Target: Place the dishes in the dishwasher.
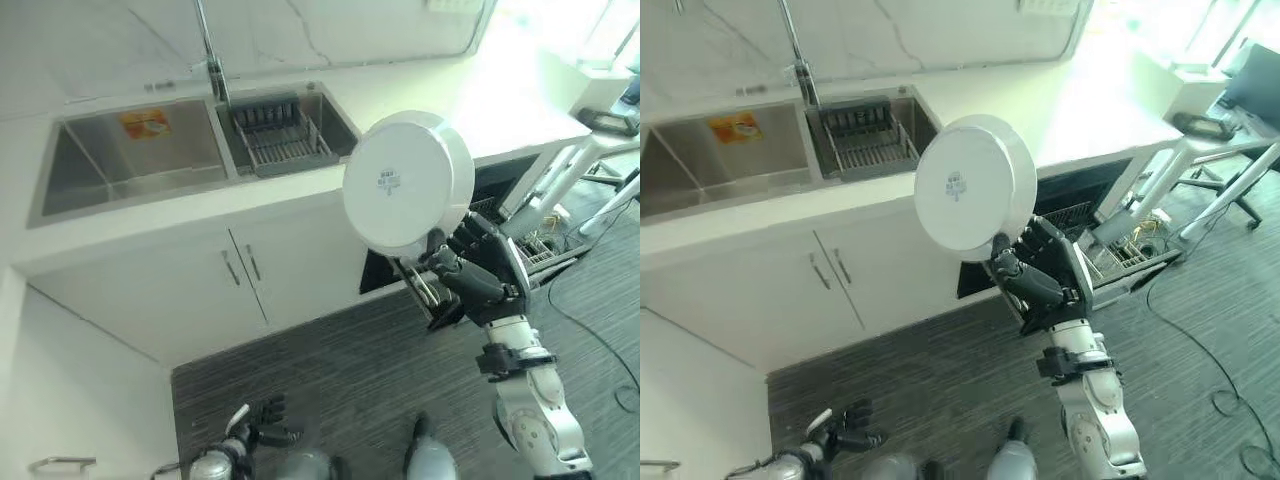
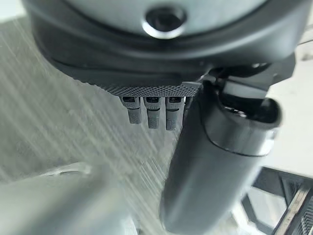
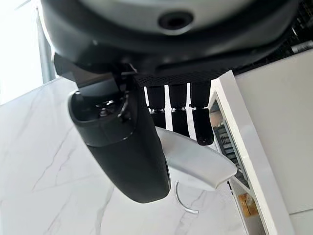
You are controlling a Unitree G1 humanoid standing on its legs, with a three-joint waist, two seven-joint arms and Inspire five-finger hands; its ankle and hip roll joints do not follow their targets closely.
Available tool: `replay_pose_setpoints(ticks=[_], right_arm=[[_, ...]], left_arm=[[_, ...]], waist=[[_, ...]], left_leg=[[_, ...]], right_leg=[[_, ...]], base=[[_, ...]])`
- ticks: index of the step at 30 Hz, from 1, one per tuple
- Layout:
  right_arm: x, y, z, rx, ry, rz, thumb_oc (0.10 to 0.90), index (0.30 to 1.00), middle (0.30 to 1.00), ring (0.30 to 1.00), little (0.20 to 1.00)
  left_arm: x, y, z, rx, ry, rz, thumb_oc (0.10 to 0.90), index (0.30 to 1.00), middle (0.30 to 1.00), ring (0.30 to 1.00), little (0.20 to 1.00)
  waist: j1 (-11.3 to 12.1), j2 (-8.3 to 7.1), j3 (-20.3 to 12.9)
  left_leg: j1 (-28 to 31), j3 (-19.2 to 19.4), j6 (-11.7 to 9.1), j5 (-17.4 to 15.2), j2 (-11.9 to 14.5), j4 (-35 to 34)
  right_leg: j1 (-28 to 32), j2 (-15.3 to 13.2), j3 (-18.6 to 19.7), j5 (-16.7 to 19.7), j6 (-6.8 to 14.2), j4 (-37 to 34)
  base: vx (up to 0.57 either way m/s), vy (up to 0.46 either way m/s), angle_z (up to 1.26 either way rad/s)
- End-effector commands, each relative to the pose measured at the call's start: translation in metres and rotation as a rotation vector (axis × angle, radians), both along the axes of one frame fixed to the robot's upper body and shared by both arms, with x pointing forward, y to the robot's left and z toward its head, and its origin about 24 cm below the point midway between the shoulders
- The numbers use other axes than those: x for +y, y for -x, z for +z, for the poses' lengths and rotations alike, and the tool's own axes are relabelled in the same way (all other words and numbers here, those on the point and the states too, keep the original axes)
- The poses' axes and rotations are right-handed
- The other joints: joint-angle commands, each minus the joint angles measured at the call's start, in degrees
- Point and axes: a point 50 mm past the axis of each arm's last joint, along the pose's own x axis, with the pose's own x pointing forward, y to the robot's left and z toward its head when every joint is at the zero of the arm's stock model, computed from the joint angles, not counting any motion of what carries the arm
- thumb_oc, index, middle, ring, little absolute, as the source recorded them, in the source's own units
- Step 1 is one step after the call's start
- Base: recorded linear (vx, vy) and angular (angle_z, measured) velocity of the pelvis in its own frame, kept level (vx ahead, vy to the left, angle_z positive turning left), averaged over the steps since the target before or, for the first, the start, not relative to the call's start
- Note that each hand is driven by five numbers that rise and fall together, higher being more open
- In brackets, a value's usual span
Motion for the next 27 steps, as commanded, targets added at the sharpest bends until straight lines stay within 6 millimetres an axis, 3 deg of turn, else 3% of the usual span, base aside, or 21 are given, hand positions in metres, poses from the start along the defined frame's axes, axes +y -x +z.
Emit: replay_pose_setpoints(ticks=[1,4,5,9,10,13,14,16,19,21,24,27], right_arm=[[-0.006,0.011,0.062,-0.34,0.017,-0.055,0.4,0.3,0.3,0.3,0.3],[-0.01,0.009,0.066,-0.321,0.053,-0.052,0.4,0.3,0.3,0.3,0.3],[-0.014,0.009,0.066,-0.316,0.08,-0.07,0.4,0.3,0.3,0.3,0.3],[-0.021,0.01,0.062,-0.299,0.081,-0.095,0.4,0.3,0.3,0.3,0.3],[-0.022,0.01,0.061,-0.296,0.084,-0.102,0.4,0.3,0.3,0.3,0.3],[-0.024,0.009,0.057,-0.276,0.077,-0.137,0.4,0.3,0.3,0.3,0.3],[-0.024,0.01,0.056,-0.275,0.076,-0.152,0.4,0.3,0.3,0.3,0.3],[-0.023,0.011,0.055,-0.278,0.076,-0.181,0.4,0.3,0.3,0.3,0.3],[-0.019,0.009,0.052,-0.277,0.066,-0.173,0.4,0.3,0.3,0.3,0.3],[-0.017,0.008,0.047,-0.267,0.058,-0.171,0.4,0.3,0.3,0.3,0.3],[-0.014,0.008,0.045,-0.269,0.086,-0.172,0.4,0.3,0.3,0.3,0.3],[-0.018,0.007,0.041,-0.244,0.108,-0.199,0.4,0.3,0.3,0.3,0.3]], left_arm=[[0.009,0.023,0.004,-0.006,-0.061,-0.071,0.8,0.9,0.9,0.9,0.9],[0.015,0.04,-0.008,0.049,-0.057,0.022,0.8,0.9,0.9,0.9,0.9],[0.017,0.05,-0.012,0.073,-0.032,0.085,0.8,0.9,0.9,0.9,0.9],[0.014,0.065,-0.019,0.095,-0.021,0.113,0.8,0.9,0.9,0.9,0.9],[0.013,0.067,-0.02,0.097,-0.02,0.113,0.8,0.9,0.9,0.9,0.9],[0.01,0.076,-0.024,0.122,-0.028,0.114,0.8,0.9,0.9,0.9,0.9],[0.01,0.077,-0.025,0.127,-0.033,0.108,0.8,0.9,0.9,0.9,0.9],[0.013,0.075,-0.024,0.126,-0.042,0.091,0.8,0.9,0.9,0.9,0.9],[0.015,0.07,-0.025,0.128,-0.054,0.107,0.8,0.9,0.9,0.9,0.9],[0.017,0.064,-0.024,0.12,-0.061,0.131,0.8,0.9,0.9,0.9,0.9],[0.019,0.058,-0.022,0.104,-0.076,0.122,0.8,0.9,0.9,0.9,0.9],[0.021,0.054,-0.02,0.103,-0.091,0.12,0.8,0.9,0.9,0.9,0.9]], waist=[[1.22,-1.86,-3.37],[-0.15,-1.83,-5.85],[-0.55,-1.44,-6.92],[-1.0,-0.69,-6.6],[-1.07,-0.5,-6.41],[-0.33,0.89,-6.12],[-0.38,1.19,-5.99],[-0.69,1.2,-5.7],[-0.8,1.45,-5.07],[-0.96,1.41,-5.31],[-0.52,1.27,-5.1],[-0.49,1.72,-4.86]], left_leg=[[12.97,-5.14,-1.07,-3.88,0.58,-13.79],[15.75,-3.89,-5.58,-3.68,8.05,-13.79],[14.89,-2.81,-6.54,-2.24,9.96,-13.79],[14.0,1.51,-6.68,0.37,11.02,-13.79],[14.03,1.94,-6.68,0.43,10.61,-13.79],[10.21,-0.42,-5.3,-0.61,3.14,-13.79],[9.09,-0.1,-4.87,-0.58,2.14,-13.79],[8.23,0.06,-4.32,-0.39,1.07,-13.79],[8.68,-3.09,-2.85,-1.62,-1.3,-13.79],[8.84,-1.01,-1.74,-2.24,-1.07,-13.79],[9.29,-1.95,-1.19,-2.69,-1.87,-13.79],[9.98,-3.24,0.36,-2.64,-1.75,-13.79]], right_leg=[[3.53,2.95,-1.38,-1.53,-0.55,4.04],[3.89,5.94,-3.98,-5.33,-0.33,4.04],[4.57,7.7,-5.57,-7.22,-1.25,4.04],[8.25,9.79,-9.17,-10.01,-3.23,4.04],[8.83,9.89,-9.71,-10.18,-3.29,4.04],[8.44,10.89,-10.18,-9.6,-2.51,4.04],[8.18,11.0,-10.51,-9.14,-2.4,4.04],[7.88,10.75,-11.23,-8.2,-2.41,4.04],[7.25,11.42,-10.21,-7.92,-2.39,4.04],[7.68,11.04,-11.34,-8.13,-2.58,4.04],[8.35,10.86,-11.99,-8.0,-2.63,4.04],[11.97,12.88,-13.12,-6.37,-3.61,4.04]], base=[[0.26,-0.704,0.54],[0.23,-0.736,0.83],[0.19,-0.709,0.54],[0.07,-0.343,0.31],[0.05,-0.179,0.41],[0.06,-0.059,0.47],[0.06,0.028,0.35],[0.05,0.075,0.11],[0.04,0.155,-0.01],[0.09,0.205,-0.24],[0.08,0.188,-0.32],[0.11,0.186,-0.15]])
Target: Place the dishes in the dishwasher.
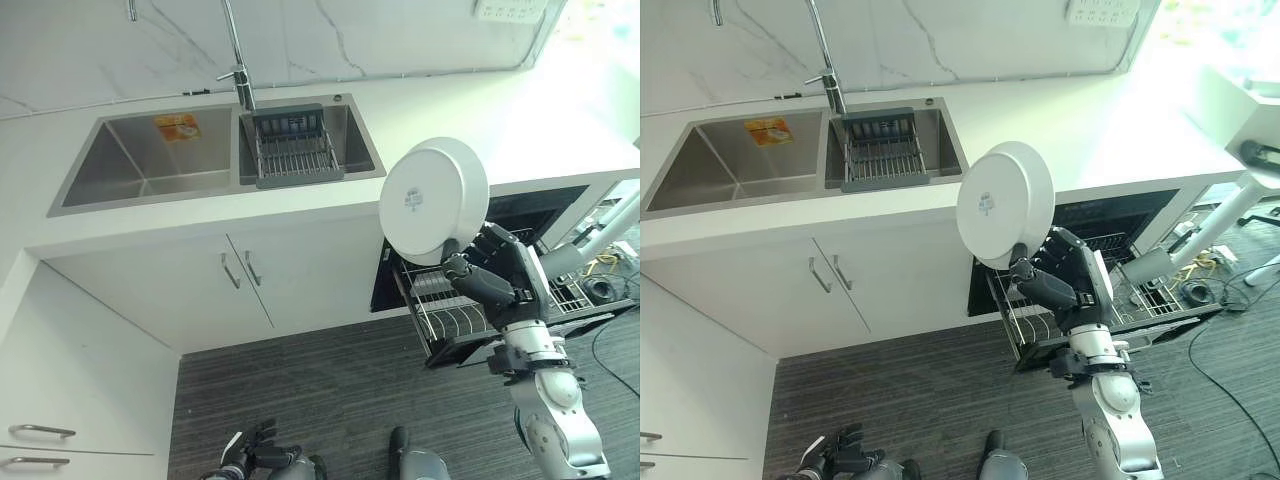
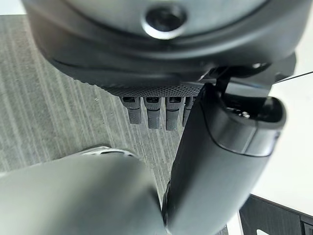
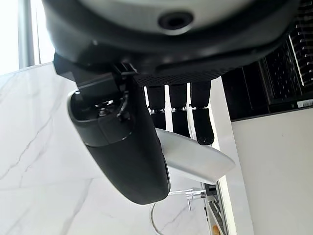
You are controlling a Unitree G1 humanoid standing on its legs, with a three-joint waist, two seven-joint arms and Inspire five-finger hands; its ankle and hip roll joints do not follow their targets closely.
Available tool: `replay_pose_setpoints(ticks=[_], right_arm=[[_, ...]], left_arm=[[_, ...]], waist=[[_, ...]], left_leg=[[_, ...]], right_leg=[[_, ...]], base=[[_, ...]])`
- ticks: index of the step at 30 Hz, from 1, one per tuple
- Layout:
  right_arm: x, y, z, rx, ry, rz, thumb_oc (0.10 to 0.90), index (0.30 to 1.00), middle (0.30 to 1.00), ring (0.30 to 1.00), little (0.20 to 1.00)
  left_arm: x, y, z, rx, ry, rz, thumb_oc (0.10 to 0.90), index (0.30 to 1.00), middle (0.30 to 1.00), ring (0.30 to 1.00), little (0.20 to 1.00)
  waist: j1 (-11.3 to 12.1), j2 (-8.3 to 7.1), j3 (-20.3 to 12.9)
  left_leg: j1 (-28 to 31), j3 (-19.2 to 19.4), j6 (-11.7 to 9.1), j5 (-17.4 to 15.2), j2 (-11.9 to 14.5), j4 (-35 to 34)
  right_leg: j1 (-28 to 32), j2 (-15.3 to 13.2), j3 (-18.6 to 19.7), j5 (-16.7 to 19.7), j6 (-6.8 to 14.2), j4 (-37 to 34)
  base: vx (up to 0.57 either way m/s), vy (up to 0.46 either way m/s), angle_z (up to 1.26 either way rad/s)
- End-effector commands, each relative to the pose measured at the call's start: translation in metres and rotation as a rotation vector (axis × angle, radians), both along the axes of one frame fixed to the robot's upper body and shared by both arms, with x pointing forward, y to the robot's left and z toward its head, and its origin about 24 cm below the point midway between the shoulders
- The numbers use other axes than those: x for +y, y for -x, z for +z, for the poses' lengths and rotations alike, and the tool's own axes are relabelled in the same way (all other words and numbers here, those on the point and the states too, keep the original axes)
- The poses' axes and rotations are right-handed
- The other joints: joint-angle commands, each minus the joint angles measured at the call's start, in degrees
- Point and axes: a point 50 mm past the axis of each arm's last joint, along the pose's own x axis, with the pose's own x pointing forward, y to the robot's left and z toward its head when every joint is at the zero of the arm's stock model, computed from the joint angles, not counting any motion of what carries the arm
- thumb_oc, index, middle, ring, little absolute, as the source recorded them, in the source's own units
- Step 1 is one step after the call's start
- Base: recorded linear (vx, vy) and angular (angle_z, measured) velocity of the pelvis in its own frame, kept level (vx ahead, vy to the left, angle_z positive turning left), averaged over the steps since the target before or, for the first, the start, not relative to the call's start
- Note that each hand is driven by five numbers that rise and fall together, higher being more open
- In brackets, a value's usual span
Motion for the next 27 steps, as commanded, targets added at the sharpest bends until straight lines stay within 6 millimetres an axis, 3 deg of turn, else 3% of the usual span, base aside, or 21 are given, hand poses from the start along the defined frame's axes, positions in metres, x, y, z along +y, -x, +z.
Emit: replay_pose_setpoints(ticks=[1,2,4,5,6,7,9,11,12,13,14,16,20,22,27], right_arm=[[-0.003,0.0,0.068,-0.397,0.029,-0.02,0.4,0.3,0.3,0.3,0.3],[-0.005,0.001,0.068,-0.397,0.033,-0.03,0.4,0.3,0.3,0.3,0.3],[-0.008,0.002,0.065,-0.39,0.026,-0.055,0.4,0.3,0.3,0.3,0.3],[-0.008,0.003,0.064,-0.395,0.035,-0.076,0.4,0.3,0.3,0.3,0.3],[-0.012,0.006,0.067,-0.413,0.063,-0.134,0.4,0.3,0.3,0.3,0.3],[-0.015,0.008,0.068,-0.422,0.088,-0.173,0.4,0.3,0.3,0.3,0.3],[-0.019,0.01,0.076,-0.452,0.202,-0.293,0.4,0.3,0.3,0.3,0.3],[-0.023,0.006,0.083,-0.455,0.27,-0.377,0.4,0.3,0.3,0.3,0.3],[-0.028,-0.001,0.079,-0.409,0.297,-0.398,0.4,0.3,0.3,0.3,0.3],[-0.033,-0.003,0.076,-0.372,0.348,-0.43,0.4,0.3,0.3,0.3,0.3],[-0.036,-0.004,0.076,-0.368,0.359,-0.452,0.4,0.3,0.3,0.3,0.3],[-0.037,-0.01,0.073,-0.351,0.386,-0.463,0.4,0.3,0.3,0.3,0.3],[-0.045,-0.019,0.062,-0.262,0.517,-0.494,0.4,0.3,0.3,0.3,0.3],[-0.051,-0.034,0.049,-0.162,0.606,-0.467,0.4,0.3,0.3,0.3,0.3],[-0.049,-0.047,0.042,-0.095,0.714,-0.399,0.4,0.3,0.3,0.3,0.3]], left_arm=[[0.013,0.003,0.005,-0.012,-0.092,-0.058,0.8,0.9,0.9,0.9,0.9],[0.012,0.002,0.005,-0.015,-0.1,-0.068,0.8,0.9,0.9,0.9,0.9],[0.016,-0.002,0.007,-0.024,-0.11,-0.044,0.8,0.9,0.9,0.9,0.9],[0.019,-0.004,0.008,-0.026,-0.115,-0.03,0.8,0.9,0.9,0.9,0.9],[0.025,-0.003,0.01,-0.026,-0.126,-0.02,0.8,0.9,0.9,0.9,0.9],[0.027,-0.001,0.01,-0.018,-0.136,-0.021,0.8,0.9,0.9,0.9,0.9],[0.027,0.003,0.008,0.001,-0.138,0.001,0.8,0.9,0.9,0.9,0.9],[0.022,0.007,0.006,0.002,-0.111,0.031,0.8,0.9,0.9,0.9,0.9],[0.014,0.012,0.003,-0.002,-0.072,0.058,0.8,0.9,0.9,0.9,0.9],[0.006,0.015,0.001,-0.005,-0.05,0.052,0.8,0.9,0.9,0.9,0.9],[0.003,0.018,0.0,-0.005,-0.043,0.04,0.8,0.9,0.9,0.9,0.9],[-0.001,0.022,-0.003,0.018,-0.046,0.033,0.8,0.9,0.9,0.9,0.9],[0.018,0.031,-0.004,0.082,-0.098,0.007,0.8,0.9,0.9,0.9,0.9],[0.024,0.033,-0.003,0.097,-0.111,-0.018,0.8,0.9,0.9,0.9,0.9],[0.026,0.027,-0.001,0.094,-0.122,-0.062,0.8,0.9,0.9,0.9,0.9]], waist=[[1.03,2.2,-0.29],[0.81,1.82,-0.18],[1.0,0.24,0.22],[1.21,-0.42,0.23],[1.23,-1.06,0.41],[1.36,-1.26,0.42],[1.21,-1.16,-0.3],[0.04,0.11,-1.44],[0.36,0.64,-1.03],[1.08,1.13,0.02],[1.43,1.65,0.72],[2.06,2.35,0.44],[2.42,2.35,-1.72],[3.3,2.18,-1.97],[4.3,1.97,-2.0]], left_leg=[[3.47,-6.01,-1.61,-1.76,0.44,-7.56],[3.13,-6.25,-1.49,-1.31,0.32,-7.56],[3.05,-5.41,-1.84,-1.23,-0.13,-7.56],[3.19,-4.69,-2.21,-1.46,-0.08,-7.56],[3.84,-4.32,-2.91,-2.11,0.7,-7.56],[4.08,-4.49,-3.12,-2.38,1.35,-7.56],[4.15,-3.68,-5.49,-1.73,5.31,-7.56],[5.47,-0.88,-8.51,-1.18,10.37,-7.56],[5.61,0.59,-9.06,1.76,10.17,-7.56],[1.21,1.62,-9.23,4.23,9.69,-7.56],[-0.64,1.91,-10.04,5.68,10.93,-7.56],[-1.16,-1.13,-9.73,4.28,9.35,-7.56],[-0.65,-0.53,-9.94,2.25,9.81,-7.56],[-0.28,-0.68,-9.56,1.59,9.44,-7.56],[-0.59,-0.74,-9.22,1.32,9.56,-7.56]], right_leg=[[2.15,0.87,0.35,-2.49,3.73,6.04],[2.02,1.06,1.39,-2.19,3.57,6.04],[0.01,-2.27,2.92,-2.56,4.12,6.04],[-1.53,-4.24,3.55,-2.01,4.88,6.04],[-4.57,-7.54,4.98,1.72,6.88,6.04],[-4.67,-7.87,5.26,1.14,7.17,6.04],[-3.59,-6.99,3.57,-3.24,6.88,6.04],[-3.31,-4.21,2.48,-7.16,5.54,6.04],[-1.85,-2.86,2.58,-8.45,3.89,6.04],[-0.81,-2.53,2.47,-9.14,3.73,6.04],[-0.39,-2.54,1.5,-9.59,3.71,6.04],[-0.1,-2.95,1.6,-10.31,4.24,6.04],[-0.13,-5.24,-0.95,-9.76,5.9,6.04],[-0.22,-6.04,-1.73,-9.37,6.38,6.04],[-0.41,-6.66,-2.76,-9.06,6.41,6.04]], base=[[0.07,0.002,-0.01],[0.09,-0.127,0.07],[0.06,-0.263,-0.08],[0.1,-0.495,-0.35],[0.14,-0.611,-0.38],[0.17,-0.811,-0.08],[0.12,-0.708,0.24],[0.1,-0.584,0.46],[0.09,-0.473,0.38],[0.04,-0.234,0.08],[-0.02,-0.014,0.33],[0.03,0.097,-0.14],[0.08,0.013,-0.63],[0.08,-0.013,0.3],[0.03,-0.019,0.28]])
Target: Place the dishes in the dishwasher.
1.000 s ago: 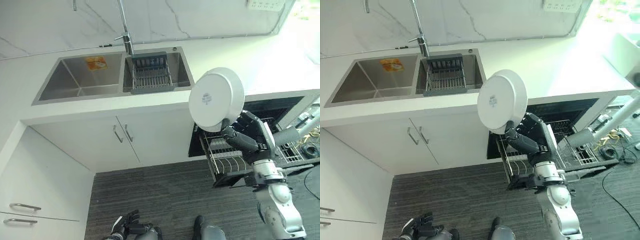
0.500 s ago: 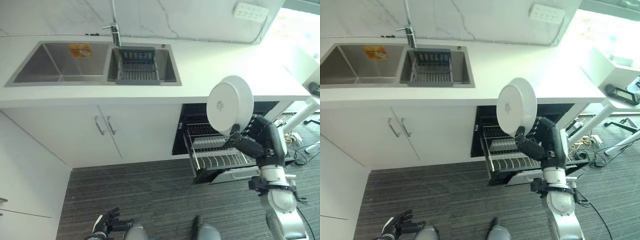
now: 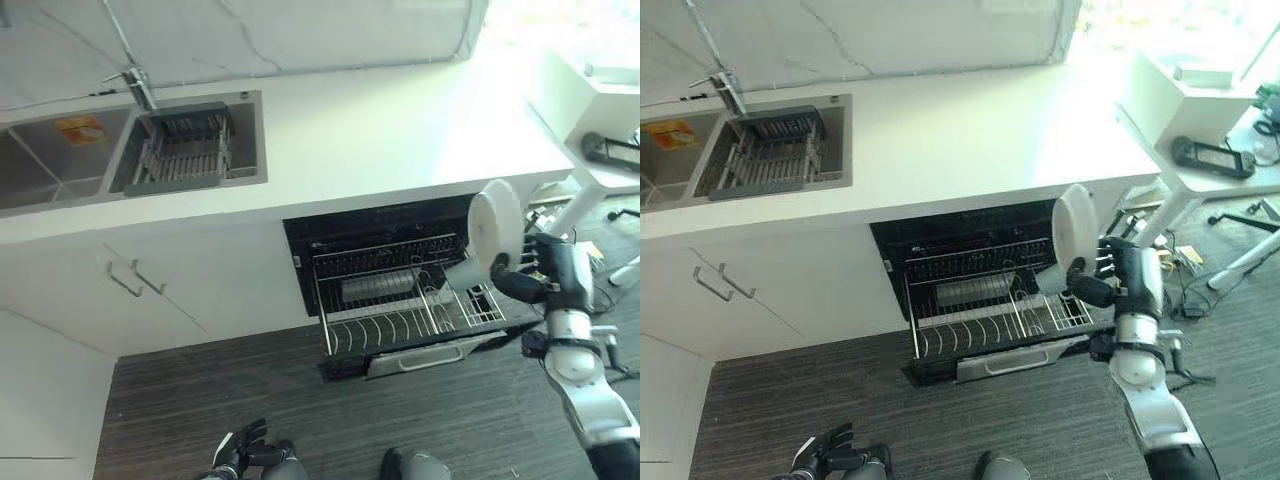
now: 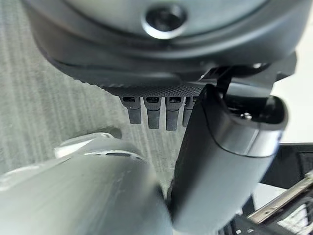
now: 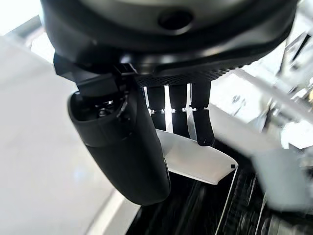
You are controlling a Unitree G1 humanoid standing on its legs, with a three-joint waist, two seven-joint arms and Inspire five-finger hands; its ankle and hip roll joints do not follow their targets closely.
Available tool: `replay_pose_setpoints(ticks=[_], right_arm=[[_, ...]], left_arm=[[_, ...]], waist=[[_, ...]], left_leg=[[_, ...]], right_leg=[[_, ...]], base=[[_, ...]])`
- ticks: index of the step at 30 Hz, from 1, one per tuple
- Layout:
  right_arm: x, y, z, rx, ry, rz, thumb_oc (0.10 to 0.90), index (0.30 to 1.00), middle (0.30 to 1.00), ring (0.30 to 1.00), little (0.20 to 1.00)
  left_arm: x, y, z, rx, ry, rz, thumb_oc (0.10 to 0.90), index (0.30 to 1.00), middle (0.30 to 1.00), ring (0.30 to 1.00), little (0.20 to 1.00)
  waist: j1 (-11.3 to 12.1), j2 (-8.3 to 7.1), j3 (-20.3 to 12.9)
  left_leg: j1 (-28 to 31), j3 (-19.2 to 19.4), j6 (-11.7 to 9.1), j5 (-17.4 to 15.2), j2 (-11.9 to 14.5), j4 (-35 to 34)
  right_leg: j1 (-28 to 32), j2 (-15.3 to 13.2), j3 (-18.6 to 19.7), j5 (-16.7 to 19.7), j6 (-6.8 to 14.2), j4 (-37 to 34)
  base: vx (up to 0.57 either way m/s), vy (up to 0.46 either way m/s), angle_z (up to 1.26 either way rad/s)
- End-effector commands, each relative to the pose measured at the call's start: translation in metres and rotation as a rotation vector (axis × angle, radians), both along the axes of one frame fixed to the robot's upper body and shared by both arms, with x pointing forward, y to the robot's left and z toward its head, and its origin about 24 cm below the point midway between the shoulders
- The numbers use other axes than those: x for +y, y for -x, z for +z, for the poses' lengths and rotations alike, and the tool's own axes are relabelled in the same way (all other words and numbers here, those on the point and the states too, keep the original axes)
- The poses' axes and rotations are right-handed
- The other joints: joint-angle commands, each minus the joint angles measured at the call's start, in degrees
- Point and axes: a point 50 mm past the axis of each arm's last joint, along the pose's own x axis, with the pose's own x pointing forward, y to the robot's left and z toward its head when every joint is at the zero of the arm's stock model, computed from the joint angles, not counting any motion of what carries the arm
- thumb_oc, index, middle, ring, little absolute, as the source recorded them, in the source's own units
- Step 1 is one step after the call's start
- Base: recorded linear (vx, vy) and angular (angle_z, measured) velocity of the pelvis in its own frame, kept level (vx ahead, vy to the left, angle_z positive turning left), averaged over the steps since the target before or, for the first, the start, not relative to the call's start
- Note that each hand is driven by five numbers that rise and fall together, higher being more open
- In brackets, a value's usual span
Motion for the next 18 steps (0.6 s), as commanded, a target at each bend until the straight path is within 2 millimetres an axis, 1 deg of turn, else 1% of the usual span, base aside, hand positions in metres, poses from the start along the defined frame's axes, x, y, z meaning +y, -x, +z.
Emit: replay_pose_setpoints(ticks=[1,5,8,14,15,18], right_arm=[[0.014,-0.008,0.053,-0.241,0.072,0.102,0.4,0.3,0.3,0.3,0.3],[0.021,-0.016,0.044,-0.176,0.133,0.157,0.4,0.3,0.3,0.3,0.3],[0.023,-0.019,0.041,-0.136,0.159,0.182,0.4,0.3,0.3,0.3,0.3],[0.025,-0.023,0.015,0.013,0.202,0.216,0.4,0.3,0.3,0.3,0.3],[0.025,-0.024,0.004,0.067,0.225,0.221,0.4,0.3,0.3,0.3,0.3],[0.025,-0.027,-0.007,0.125,0.261,0.228,0.4,0.3,0.3,0.3,0.3]], left_arm=[[0.026,0.034,-0.002,0.118,-0.089,-0.051,0.8,0.9,0.9,0.9,0.9],[0.029,0.035,-0.001,0.125,-0.098,-0.078,0.8,0.9,0.9,0.9,0.9],[0.03,0.036,-0.001,0.127,-0.103,-0.083,0.8,0.9,0.9,0.9,0.9],[0.035,0.036,0.001,0.13,-0.117,-0.092,0.8,0.9,0.9,0.9,0.9],[0.037,0.036,0.002,0.128,-0.122,-0.096,0.8,0.9,0.9,0.9,0.9],[0.038,0.034,0.003,0.126,-0.129,-0.105,0.8,0.9,0.9,0.9,0.9]], waist=[[0.72,0.22,-2.11],[1.95,0.03,-2.16],[2.38,-0.12,-2.18],[3.44,-0.52,-2.13],[3.82,-0.57,-2.03],[4.29,-0.62,-1.97]], left_leg=[[1.85,2.79,1.26,-8.24,0.45,0.83],[1.83,1.89,1.33,-8.27,0.26,0.83],[1.75,1.65,1.23,-8.23,0.3,0.83],[1.6,1.0,1.2,-8.08,0.16,0.83],[1.53,0.75,1.17,-8.03,0.18,0.83],[1.45,0.45,1.12,-7.97,0.1,0.83]], right_leg=[[-1.24,-6.11,3.13,5.36,8.79,-7.32],[-0.66,-6.51,2.26,5.41,8.89,-7.32],[-0.49,-6.57,1.95,5.36,8.95,-7.32],[-0.1,-6.89,1.05,5.48,9.1,-7.32],[0.0,-6.95,0.78,5.43,9.11,-7.32],[0.08,-7.07,0.47,5.48,9.15,-7.32]], base=[[0.02,-0.003,0.38],[0.04,-0.005,0.14],[0.01,-0.002,0.01],[0.01,-0.001,0.04],[0.02,-0.001,0.1],[0.0,0.0,0.02]])
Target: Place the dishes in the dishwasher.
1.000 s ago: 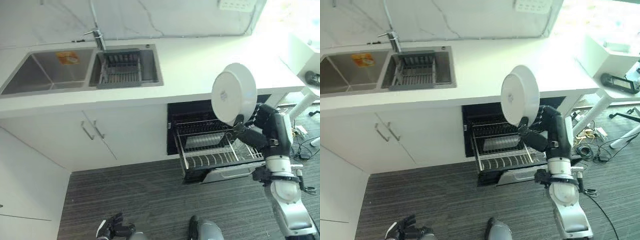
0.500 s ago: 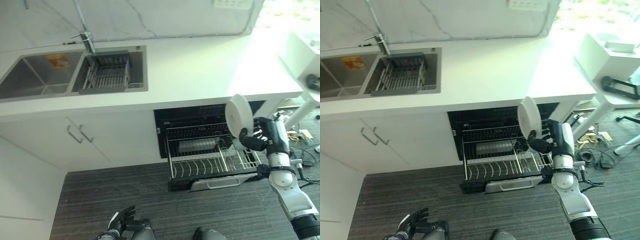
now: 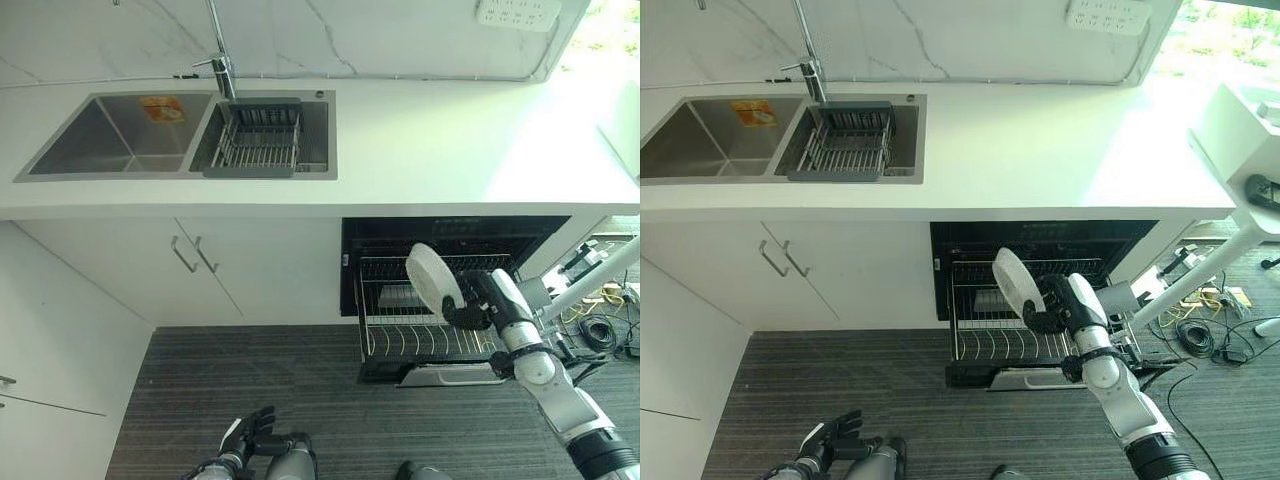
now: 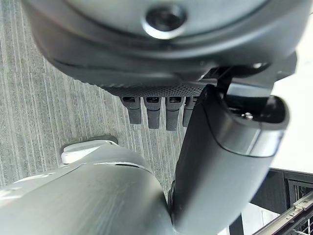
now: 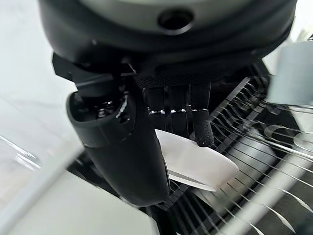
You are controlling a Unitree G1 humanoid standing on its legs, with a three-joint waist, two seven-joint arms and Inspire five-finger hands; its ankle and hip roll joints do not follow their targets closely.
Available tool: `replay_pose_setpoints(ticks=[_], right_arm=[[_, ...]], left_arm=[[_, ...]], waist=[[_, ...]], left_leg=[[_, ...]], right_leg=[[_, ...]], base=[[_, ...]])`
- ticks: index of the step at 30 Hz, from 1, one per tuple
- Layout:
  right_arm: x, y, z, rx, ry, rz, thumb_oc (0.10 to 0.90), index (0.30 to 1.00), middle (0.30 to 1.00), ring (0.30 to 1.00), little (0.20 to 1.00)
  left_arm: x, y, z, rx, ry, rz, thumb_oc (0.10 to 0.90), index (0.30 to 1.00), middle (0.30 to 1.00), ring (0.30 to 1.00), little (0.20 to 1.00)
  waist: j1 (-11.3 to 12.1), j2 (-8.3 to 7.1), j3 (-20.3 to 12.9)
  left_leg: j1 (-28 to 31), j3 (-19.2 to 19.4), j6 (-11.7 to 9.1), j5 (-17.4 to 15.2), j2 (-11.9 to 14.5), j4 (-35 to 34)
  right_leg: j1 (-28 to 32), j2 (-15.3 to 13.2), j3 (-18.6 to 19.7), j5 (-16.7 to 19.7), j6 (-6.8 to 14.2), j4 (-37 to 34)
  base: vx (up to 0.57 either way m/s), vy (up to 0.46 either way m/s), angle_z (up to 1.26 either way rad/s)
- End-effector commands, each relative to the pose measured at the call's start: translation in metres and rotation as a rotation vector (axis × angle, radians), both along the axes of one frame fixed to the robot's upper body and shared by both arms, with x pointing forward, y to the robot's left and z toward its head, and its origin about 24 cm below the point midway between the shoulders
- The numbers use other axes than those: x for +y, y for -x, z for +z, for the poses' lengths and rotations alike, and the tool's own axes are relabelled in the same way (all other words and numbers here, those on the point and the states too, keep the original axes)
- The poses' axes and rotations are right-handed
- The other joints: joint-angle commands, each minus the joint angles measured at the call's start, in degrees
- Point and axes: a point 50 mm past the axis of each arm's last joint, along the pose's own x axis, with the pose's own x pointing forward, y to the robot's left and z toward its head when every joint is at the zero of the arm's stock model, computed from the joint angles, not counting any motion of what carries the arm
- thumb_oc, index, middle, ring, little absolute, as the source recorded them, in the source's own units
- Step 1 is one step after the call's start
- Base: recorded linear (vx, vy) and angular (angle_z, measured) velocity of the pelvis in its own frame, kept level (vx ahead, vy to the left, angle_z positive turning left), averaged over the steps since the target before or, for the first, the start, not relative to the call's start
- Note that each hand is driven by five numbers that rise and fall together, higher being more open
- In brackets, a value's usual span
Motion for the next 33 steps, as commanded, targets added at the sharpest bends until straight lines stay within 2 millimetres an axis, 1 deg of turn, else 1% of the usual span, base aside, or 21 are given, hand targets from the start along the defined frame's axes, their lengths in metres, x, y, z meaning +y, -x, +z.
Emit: replay_pose_setpoints(ticks=[1,4,6,11,13,18,21,25,32,33], right_arm=[[0.002,-0.032,0.053,-0.229,0.072,0.054,0.4,0.3,0.3,0.3,0.3],[0.002,-0.036,0.049,-0.193,0.132,0.06,0.4,0.3,0.3,0.3,0.3],[0.0,-0.045,0.048,-0.158,0.207,0.065,0.4,0.3,0.3,0.3,0.3],[0.003,-0.062,0.061,-0.141,0.293,0.08,0.4,0.3,0.3,0.3,0.3],[0.0,-0.068,0.067,-0.134,0.333,0.08,0.4,0.3,0.3,0.3,0.3],[-0.008,-0.079,0.075,-0.103,0.428,0.077,0.4,0.3,0.3,0.3,0.3],[-0.011,-0.086,0.08,-0.075,0.478,0.081,0.4,0.3,0.3,0.3,0.3],[-0.014,-0.092,0.079,0.01,0.571,0.116,0.4,0.3,0.3,0.3,0.3],[-0.019,-0.092,0.07,0.072,0.612,0.12,0.4,0.3,0.3,0.3,0.3],[-0.019,-0.092,0.065,0.092,0.631,0.129,0.4,0.3,0.3,0.3,0.3]], left_arm=[[0.042,0.041,0.0,0.144,-0.153,-0.087,0.8,0.9,0.9,0.9,0.9],[0.044,0.037,0.002,0.138,-0.162,-0.101,0.8,0.9,0.9,0.9,0.9],[0.047,0.033,0.005,0.132,-0.177,-0.123,0.8,0.9,0.9,0.9,0.9],[0.052,0.026,0.009,0.119,-0.193,-0.144,0.8,0.9,0.9,0.9,0.9],[0.054,0.023,0.011,0.113,-0.201,-0.158,0.8,0.9,0.9,0.9,0.9],[0.057,0.018,0.014,0.107,-0.211,-0.182,0.8,0.9,0.9,0.9,0.9],[0.058,0.019,0.015,0.109,-0.214,-0.192,0.8,0.9,0.9,0.9,0.9],[0.06,0.017,0.016,0.109,-0.219,-0.205,0.8,0.9,0.9,0.9,0.9],[0.06,0.012,0.018,0.092,-0.222,-0.211,0.8,0.9,0.9,0.9,0.9],[0.06,0.01,0.018,0.088,-0.22,-0.209,0.8,0.9,0.9,0.9,0.9]], waist=[[1.57,-0.47,-1.68],[2.22,-0.54,-1.57],[3.02,-0.66,-1.27],[4.18,-0.74,-0.56],[4.89,-0.77,-0.31],[6.48,-0.61,0.01],[7.3,-0.5,0.07],[8.43,-0.39,0.1],[9.14,-0.14,0.78],[9.24,-0.01,0.99]], left_leg=[[4.74,1.9,-1.77,-5.59,2.97,-3.74],[4.66,1.53,-1.8,-5.5,2.83,-3.74],[4.52,0.94,-1.84,-5.39,2.63,-3.74],[3.93,-0.05,-1.94,-5.1,2.49,-3.74],[3.54,-0.52,-1.92,-5.0,2.23,-3.74],[2.81,-1.43,-1.89,-4.68,1.85,-3.74],[2.47,-1.89,-1.94,-4.52,1.64,-3.74],[2.14,-2.5,-1.91,-4.33,1.47,-3.74],[1.3,-3.12,-1.76,-4.06,1.16,-3.74],[0.93,-3.19,-1.74,-3.97,1.1,-3.74]], right_leg=[[-1.81,-4.56,2.21,2.82,7.39,-4.24],[-1.68,-4.73,1.83,2.98,7.46,-4.24],[-1.58,-4.89,1.39,3.13,7.56,-4.24],[-1.82,-4.83,1.03,3.29,7.63,-4.24],[-1.95,-4.86,0.81,3.4,7.68,-4.24],[-2.03,-5.11,0.0,3.66,7.8,-4.24],[-2.03,-5.21,-0.22,3.65,7.88,-4.24],[-1.89,-5.36,-0.63,3.57,8.04,-4.24],[-2.09,-5.25,-0.59,3.47,7.97,-4.24],[-2.34,-5.24,-0.52,3.37,7.95,-4.24]], base=[[0.0,0.0,0.0],[0.01,-0.003,0.08],[0.01,-0.005,0.03],[0.0,-0.004,0.08],[-0.01,0.001,0.06],[-0.01,0.002,0.13],[0.0,0.005,0.07],[0.02,0.012,0.12],[0.0,0.004,0.02],[-0.06,0.009,0.0]])
